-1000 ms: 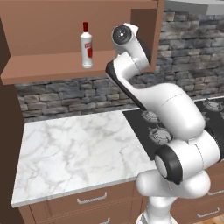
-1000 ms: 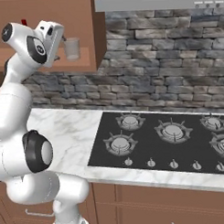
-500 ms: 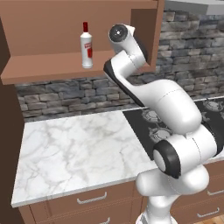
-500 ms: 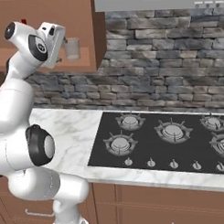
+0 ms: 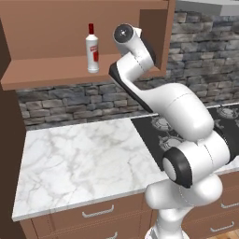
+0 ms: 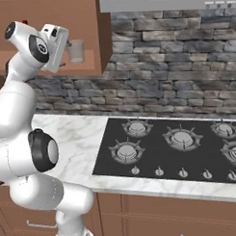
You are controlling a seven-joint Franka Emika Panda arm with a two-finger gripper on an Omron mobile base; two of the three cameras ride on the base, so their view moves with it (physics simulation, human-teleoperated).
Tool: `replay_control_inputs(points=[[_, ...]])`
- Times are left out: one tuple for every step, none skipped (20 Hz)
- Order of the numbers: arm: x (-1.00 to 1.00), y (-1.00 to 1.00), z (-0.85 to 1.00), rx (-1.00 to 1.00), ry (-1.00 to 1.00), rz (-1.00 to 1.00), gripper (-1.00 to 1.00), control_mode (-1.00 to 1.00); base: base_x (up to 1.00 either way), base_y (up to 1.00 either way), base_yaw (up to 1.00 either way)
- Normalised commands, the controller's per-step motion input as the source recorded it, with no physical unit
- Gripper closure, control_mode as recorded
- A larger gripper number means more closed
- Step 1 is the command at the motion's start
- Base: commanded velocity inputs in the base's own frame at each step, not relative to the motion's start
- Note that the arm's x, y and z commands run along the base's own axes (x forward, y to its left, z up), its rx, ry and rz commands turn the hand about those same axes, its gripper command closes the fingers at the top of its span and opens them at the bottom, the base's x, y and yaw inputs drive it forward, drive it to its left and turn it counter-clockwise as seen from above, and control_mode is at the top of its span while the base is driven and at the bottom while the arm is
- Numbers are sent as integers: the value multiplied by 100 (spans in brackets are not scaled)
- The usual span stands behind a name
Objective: There is a bowl on the dining counter. Grab a lemon wedge from the fridge and place it in the bowl. Then get the liquor bottle and glass cup from the cabinet and place them next to the bowl.
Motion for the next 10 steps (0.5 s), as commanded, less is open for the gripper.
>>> replay_control_inputs(points=[[5, 0, 0, -4, 0, 0, -100, -100, 0, 0, 0], [2, 0, 0, -4, 0, 0, -100, -100, 0, 0, 0], [0, 0, 0, -3, 0, 0, -100, -100, 0, 0, 0], [0, 1, 0, -3, 0, 0, -100, -100, 0, 0, 0], [0, 0, 0, -3, 0, 0, -100, -100, 0, 0, 0], [0, 3, 0, -4, -4, 0, -100, -100, 0, 0, 0], [0, 3, 0, -3, -4, 0, -100, -100, 0, 0, 0], [0, 5, 0, -3, -4, 0, -100, -100, 0, 0, 0], [0, 7, 0, -4, -2, 0, -100, -100, 0, 0, 0], [1, 6, 0, -4, -2, 0, -100, -100, 0, 0, 0]])
